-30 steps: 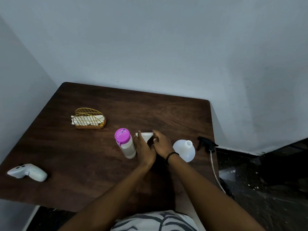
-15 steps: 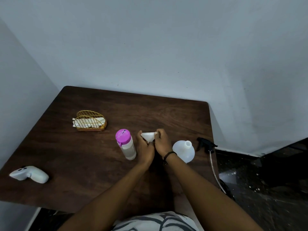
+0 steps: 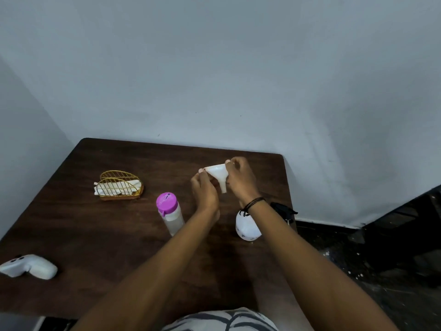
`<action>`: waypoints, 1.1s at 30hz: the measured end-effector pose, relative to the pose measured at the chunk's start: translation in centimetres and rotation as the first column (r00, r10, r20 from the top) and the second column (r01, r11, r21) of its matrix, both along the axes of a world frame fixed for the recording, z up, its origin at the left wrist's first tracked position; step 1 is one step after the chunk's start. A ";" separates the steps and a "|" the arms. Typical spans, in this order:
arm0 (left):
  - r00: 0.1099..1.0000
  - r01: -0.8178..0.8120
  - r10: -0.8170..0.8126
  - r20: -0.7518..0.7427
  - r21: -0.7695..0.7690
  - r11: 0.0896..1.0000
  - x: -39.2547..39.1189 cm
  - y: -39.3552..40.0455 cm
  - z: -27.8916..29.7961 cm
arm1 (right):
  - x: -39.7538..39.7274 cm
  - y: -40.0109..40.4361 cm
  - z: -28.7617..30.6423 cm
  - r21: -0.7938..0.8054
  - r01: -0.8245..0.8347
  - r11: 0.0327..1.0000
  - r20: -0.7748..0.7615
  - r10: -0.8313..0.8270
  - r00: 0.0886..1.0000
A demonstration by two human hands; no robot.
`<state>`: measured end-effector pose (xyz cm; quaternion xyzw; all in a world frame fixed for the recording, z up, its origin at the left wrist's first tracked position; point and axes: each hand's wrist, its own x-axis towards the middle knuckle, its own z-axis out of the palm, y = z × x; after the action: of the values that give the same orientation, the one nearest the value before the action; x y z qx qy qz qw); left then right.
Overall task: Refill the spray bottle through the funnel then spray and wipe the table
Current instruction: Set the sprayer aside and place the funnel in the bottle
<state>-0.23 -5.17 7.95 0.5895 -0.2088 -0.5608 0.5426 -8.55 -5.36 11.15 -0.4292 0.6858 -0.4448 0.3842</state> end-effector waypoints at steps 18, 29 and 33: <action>0.949 0.312 -0.314 -0.034 -0.052 0.949 -4.3 3.0 2.0 | -8.3 8.4 0.5 -0.069 0.185 0.980 0.420 -0.140 0.897; 0.931 0.355 -0.341 0.130 -0.112 0.928 -4.5 5.1 0.4 | -8.7 10.5 -2.0 -0.101 0.234 0.967 0.451 -0.165 0.877; 0.925 0.359 -0.336 0.178 -0.113 0.927 -4.2 5.1 -0.1 | -8.5 10.4 -2.7 -0.089 0.241 0.966 0.447 -0.177 0.877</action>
<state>-4.46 -0.03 7.86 0.5442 -0.3915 -0.5842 0.4575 -17.01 5.01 8.48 -0.2685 0.5914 -0.6160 0.4457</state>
